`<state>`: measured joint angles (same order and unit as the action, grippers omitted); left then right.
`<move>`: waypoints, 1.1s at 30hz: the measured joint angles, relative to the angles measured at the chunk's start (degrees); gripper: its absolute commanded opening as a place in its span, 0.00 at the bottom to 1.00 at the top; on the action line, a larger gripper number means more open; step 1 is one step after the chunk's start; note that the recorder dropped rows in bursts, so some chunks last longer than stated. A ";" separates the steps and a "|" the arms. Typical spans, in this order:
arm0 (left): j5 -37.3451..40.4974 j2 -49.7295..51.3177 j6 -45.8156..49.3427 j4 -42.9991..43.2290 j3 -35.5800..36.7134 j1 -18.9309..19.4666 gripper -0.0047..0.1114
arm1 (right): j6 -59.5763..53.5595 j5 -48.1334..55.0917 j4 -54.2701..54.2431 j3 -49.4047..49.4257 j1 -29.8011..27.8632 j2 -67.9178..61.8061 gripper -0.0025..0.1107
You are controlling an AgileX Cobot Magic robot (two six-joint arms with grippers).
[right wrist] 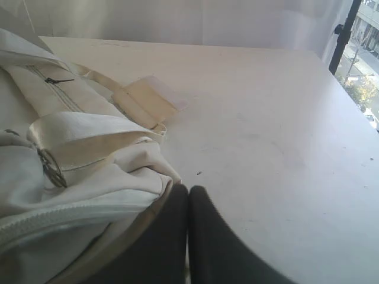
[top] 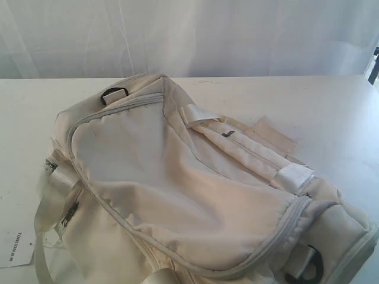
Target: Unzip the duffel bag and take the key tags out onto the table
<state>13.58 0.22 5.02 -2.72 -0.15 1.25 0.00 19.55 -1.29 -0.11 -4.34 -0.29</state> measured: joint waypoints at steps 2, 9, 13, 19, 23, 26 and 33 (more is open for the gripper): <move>0.00 0.00 0.00 0.00 0.00 0.00 0.04 | 0.00 0.00 0.00 0.00 0.00 0.00 0.02; 0.00 0.00 0.00 0.00 0.00 0.00 0.04 | 0.00 0.00 0.29 0.00 0.00 0.00 0.02; -1.08 0.00 0.81 0.00 0.00 0.00 0.04 | 0.00 0.00 0.28 0.00 0.00 0.00 0.02; -12.90 0.00 1.33 0.12 0.00 0.00 0.04 | 0.00 0.00 0.28 0.00 0.00 0.00 0.02; -17.68 0.00 1.33 0.12 0.00 0.00 0.04 | 0.00 0.00 0.46 0.00 0.00 0.00 0.02; -20.04 0.00 1.33 0.12 0.00 0.00 0.04 | 0.00 -2.75 0.68 0.00 0.00 0.00 0.02; -43.15 -0.10 -4.36 0.12 0.00 0.00 0.04 | 0.00 -10.55 0.89 0.00 0.00 0.00 0.02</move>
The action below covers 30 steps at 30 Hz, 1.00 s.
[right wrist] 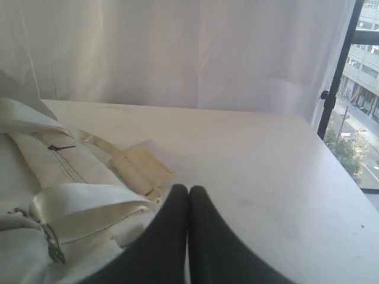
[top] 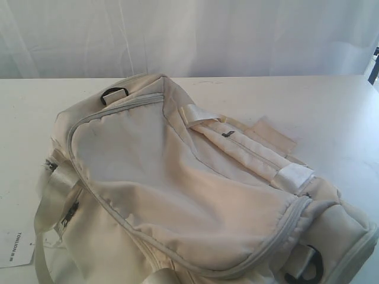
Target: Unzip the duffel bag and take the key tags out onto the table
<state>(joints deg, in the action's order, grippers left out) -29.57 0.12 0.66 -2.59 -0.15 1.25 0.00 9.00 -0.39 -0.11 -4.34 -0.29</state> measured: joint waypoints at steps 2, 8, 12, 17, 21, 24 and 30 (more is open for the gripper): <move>-7.19 0.00 -2.25 0.00 0.00 0.00 0.04 | 0.00 -0.91 0.00 0.00 0.00 0.00 0.02; -8.00 0.00 -3.56 -4.37 -1.94 0.00 0.04 | 0.00 -10.38 0.00 0.00 0.00 0.00 0.02; -1.00 0.00 -3.56 -11.40 -7.09 0.00 0.04 | 0.55 -18.94 0.00 0.00 0.00 0.00 0.02; 9.25 4.62 -3.20 -14.64 -13.64 0.00 0.04 | 8.15 -23.79 0.00 0.00 0.00 0.00 0.02; 20.66 11.54 -3.20 -15.05 -19.79 0.00 0.04 | 18.09 -16.77 0.00 -0.34 0.00 0.00 0.02; 30.59 18.08 -2.90 -15.12 -25.31 0.00 0.04 | 23.68 -4.50 0.00 -2.72 0.00 -0.70 0.02; 54.63 33.47 9.43 -16.40 -38.55 0.00 0.04 | 27.68 9.65 -0.11 -12.73 0.00 -9.31 0.02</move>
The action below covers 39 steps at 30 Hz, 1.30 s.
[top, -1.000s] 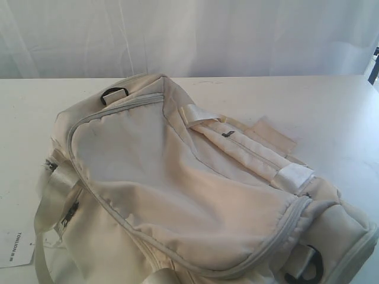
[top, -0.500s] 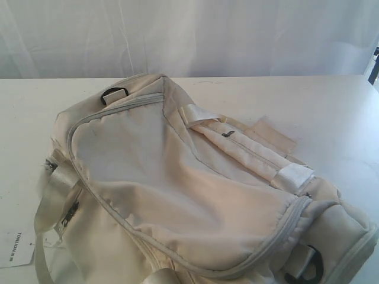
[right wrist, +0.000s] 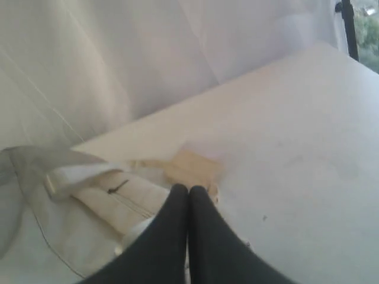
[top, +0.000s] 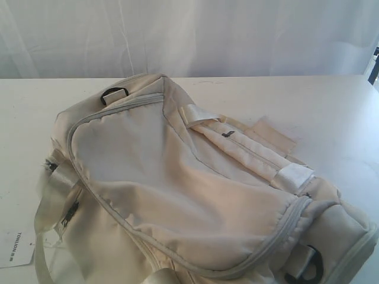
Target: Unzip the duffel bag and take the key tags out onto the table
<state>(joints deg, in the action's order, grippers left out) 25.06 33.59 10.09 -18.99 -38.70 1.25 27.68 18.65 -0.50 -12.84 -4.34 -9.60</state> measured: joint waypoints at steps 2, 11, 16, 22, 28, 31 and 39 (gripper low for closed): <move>8.73 4.78 6.66 -2.05 -4.32 0.00 0.04 | -2.53 6.25 -0.26 -4.97 0.00 -4.39 0.02; 28.59 22.85 23.96 -11.80 -15.63 -0.63 0.04 | -36.01 36.13 -24.32 -22.45 0.00 -25.73 0.02; 28.58 26.25 25.27 -12.29 -15.76 -0.63 0.04 | -42.65 41.89 -29.93 -25.34 0.00 -34.75 0.07; 26.49 26.62 25.54 -12.29 -15.76 -0.63 0.04 | -43.83 43.82 -30.12 -27.05 0.00 -42.63 0.45; 30.19 33.98 25.53 -11.71 -23.63 -0.63 0.04 | -45.94 42.99 -28.76 -30.16 0.00 -46.37 0.54; 34.96 40.88 24.87 -10.72 -32.68 -0.63 0.04 | -46.11 42.67 -26.08 -30.97 0.00 -48.42 0.54; 37.17 56.14 24.49 -10.23 -55.16 -0.63 0.15 | -46.23 42.78 -25.15 -30.75 0.00 -55.64 0.44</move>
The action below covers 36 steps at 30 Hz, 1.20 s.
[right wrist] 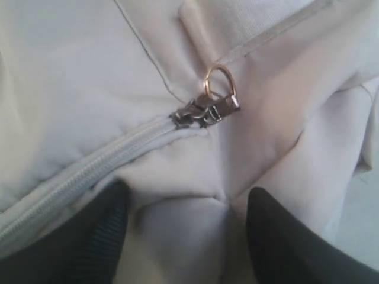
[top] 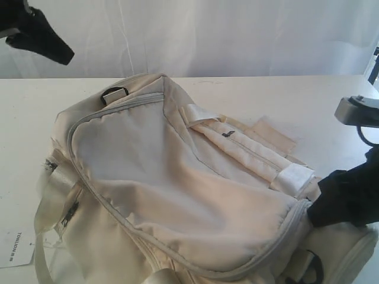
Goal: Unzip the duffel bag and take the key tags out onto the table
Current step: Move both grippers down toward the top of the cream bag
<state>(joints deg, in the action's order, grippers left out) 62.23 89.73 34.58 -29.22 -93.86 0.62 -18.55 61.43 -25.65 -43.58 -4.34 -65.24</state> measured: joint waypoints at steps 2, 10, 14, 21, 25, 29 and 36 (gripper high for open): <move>0.21 2.50 0.00 0.00 -3.70 -0.22 0.29 | 0.00 0.10 -0.21 0.00 0.00 -1.57 0.34; -0.12 13.71 0.00 -0.20 -7.27 -1.37 0.57 | -1.38 0.46 -0.21 0.00 0.00 -4.87 0.02; 2.28 20.64 -0.09 0.52 -7.27 -1.47 0.10 | -1.55 -0.75 0.27 0.12 0.00 -5.11 0.02; 2.28 19.43 -3.03 4.03 -4.19 -1.49 0.04 | -1.55 -1.48 1.39 -6.70 0.00 -14.46 0.02; 2.28 8.75 -4.54 7.03 5.94 -0.33 0.04 | -1.93 -1.88 2.00 -15.28 0.00 -20.93 0.02; 2.28 0.19 -5.40 7.13 15.45 3.02 0.04 | -2.03 -1.98 1.50 -20.51 0.00 -23.59 0.02; 2.17 -13.78 -6.52 8.18 28.46 6.95 0.04 | -2.42 -1.13 0.03 -26.42 1.98 -25.22 0.02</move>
<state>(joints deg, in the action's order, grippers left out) 64.41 75.96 28.06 -21.04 -65.39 7.57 -20.97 60.30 -25.63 -70.00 -2.36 -90.46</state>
